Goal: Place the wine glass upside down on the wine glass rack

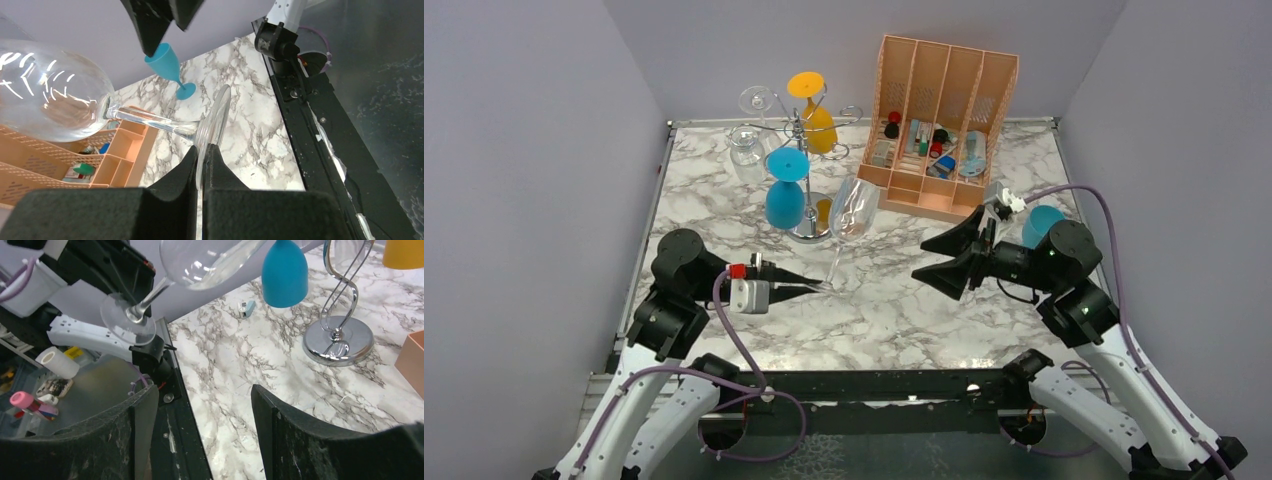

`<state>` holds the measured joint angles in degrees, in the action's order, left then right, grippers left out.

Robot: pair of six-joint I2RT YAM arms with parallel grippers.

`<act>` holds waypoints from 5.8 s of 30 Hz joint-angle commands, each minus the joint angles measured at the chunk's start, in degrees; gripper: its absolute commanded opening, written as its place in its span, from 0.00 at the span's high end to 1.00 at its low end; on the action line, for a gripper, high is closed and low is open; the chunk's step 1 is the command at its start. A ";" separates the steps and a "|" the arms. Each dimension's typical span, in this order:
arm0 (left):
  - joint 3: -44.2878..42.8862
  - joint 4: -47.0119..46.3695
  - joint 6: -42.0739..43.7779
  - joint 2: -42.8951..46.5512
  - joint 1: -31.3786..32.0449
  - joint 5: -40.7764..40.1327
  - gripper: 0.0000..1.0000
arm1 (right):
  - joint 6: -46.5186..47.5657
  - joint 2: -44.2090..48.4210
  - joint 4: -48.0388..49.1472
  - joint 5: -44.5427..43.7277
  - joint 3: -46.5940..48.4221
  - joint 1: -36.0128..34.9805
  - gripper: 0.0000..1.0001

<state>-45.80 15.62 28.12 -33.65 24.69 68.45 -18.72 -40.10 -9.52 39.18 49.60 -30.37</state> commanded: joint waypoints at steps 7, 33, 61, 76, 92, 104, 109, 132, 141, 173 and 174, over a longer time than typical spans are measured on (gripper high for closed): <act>-4.47 -11.99 -8.74 -4.99 -0.43 -6.07 1.00 | 4.81 2.62 16.80 4.66 -7.53 -0.04 0.31; -9.32 -22.33 -19.55 -13.69 4.50 -11.16 1.00 | 10.09 -12.42 33.49 -3.31 0.54 -14.55 0.40; -5.36 -22.32 -19.26 -11.40 5.72 -12.51 1.00 | 15.51 -17.06 26.40 -13.87 2.78 -22.09 0.98; -3.36 -23.18 -17.66 -9.43 5.81 -12.65 0.49 | 9.01 -8.55 24.34 -18.96 -2.86 -22.03 0.99; 0.55 -23.27 -18.20 -5.26 5.81 -15.95 0.02 | -10.65 -9.16 2.00 -31.98 7.25 -22.10 0.99; 8.47 -21.16 -18.80 2.89 5.81 -25.09 0.01 | -17.35 -18.09 -0.80 -42.59 14.83 -22.01 0.99; 12.75 -20.70 -20.34 7.80 5.81 -30.64 0.01 | -21.36 -21.44 -0.04 -45.84 17.65 -21.68 0.99; 25.85 -22.58 -21.90 20.79 5.81 -38.27 0.01 | -39.67 -30.67 10.20 -49.06 22.60 -9.08 0.99; 25.89 -22.36 -21.05 21.16 5.81 -37.92 0.01 | -39.98 -39.46 12.78 -46.14 32.41 -1.71 0.99; 26.09 -22.13 -20.00 22.35 5.81 -35.05 0.01 | -39.96 -65.85 12.10 -21.74 56.97 1.92 0.99; 26.07 -22.18 -19.95 22.35 5.81 -35.00 0.01 | -39.81 -65.96 12.01 -21.24 56.95 1.90 0.99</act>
<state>-20.14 -6.48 7.66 -12.01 30.24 32.12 -58.57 -106.10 0.16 13.98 104.09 -28.64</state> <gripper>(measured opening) 0.989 0.023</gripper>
